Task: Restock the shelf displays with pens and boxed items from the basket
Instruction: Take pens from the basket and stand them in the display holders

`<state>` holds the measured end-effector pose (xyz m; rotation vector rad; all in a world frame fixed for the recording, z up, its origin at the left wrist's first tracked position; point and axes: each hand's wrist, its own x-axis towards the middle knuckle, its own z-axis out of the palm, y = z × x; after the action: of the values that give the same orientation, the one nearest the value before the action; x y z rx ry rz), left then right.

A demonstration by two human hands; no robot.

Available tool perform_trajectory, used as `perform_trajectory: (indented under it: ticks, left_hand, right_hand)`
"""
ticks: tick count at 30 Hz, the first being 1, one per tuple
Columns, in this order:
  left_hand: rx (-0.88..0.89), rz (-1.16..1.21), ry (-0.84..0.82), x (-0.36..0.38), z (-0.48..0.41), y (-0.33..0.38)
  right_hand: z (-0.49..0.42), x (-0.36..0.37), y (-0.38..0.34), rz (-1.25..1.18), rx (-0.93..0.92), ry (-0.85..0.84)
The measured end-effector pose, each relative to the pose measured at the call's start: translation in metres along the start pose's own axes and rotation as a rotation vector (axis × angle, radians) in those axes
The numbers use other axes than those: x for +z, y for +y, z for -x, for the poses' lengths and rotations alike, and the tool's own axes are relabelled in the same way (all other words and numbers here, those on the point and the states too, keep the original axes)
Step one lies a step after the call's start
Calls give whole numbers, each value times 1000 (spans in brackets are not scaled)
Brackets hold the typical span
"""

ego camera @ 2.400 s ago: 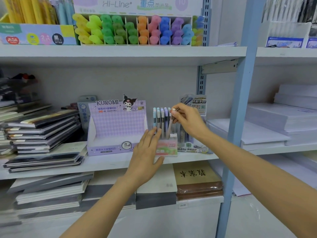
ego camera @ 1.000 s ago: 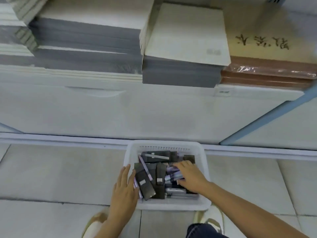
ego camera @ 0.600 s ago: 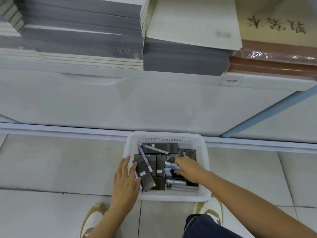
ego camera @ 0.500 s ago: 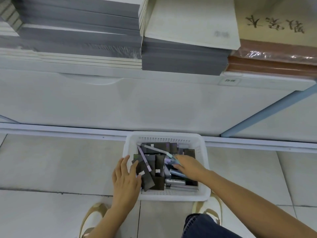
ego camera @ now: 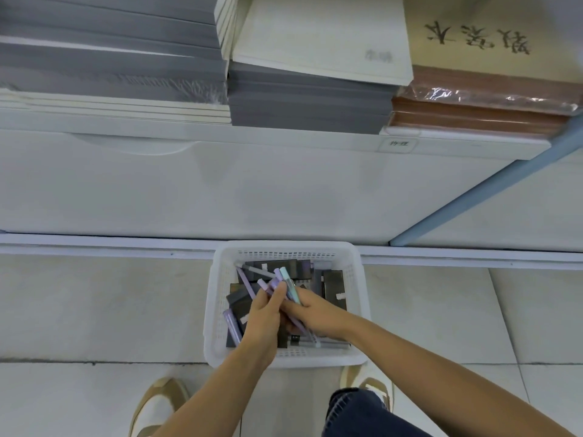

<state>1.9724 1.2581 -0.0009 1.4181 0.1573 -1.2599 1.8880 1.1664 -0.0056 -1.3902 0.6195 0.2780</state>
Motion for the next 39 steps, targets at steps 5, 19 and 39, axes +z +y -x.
perform_trajectory:
  ticks: [5, 19, 39]
  left_hand:
    - [22, 62, 71, -5, -10, 3]
    - [179, -44, 91, 9, 9, 38]
    - [668, -134, -105, 35, 138, 185]
  right_hand:
    - [3, -4, -6, -12, 56, -35]
    - [25, -30, -46, -171, 107, 155]
    - [159, -56, -203, -35, -630, 484]
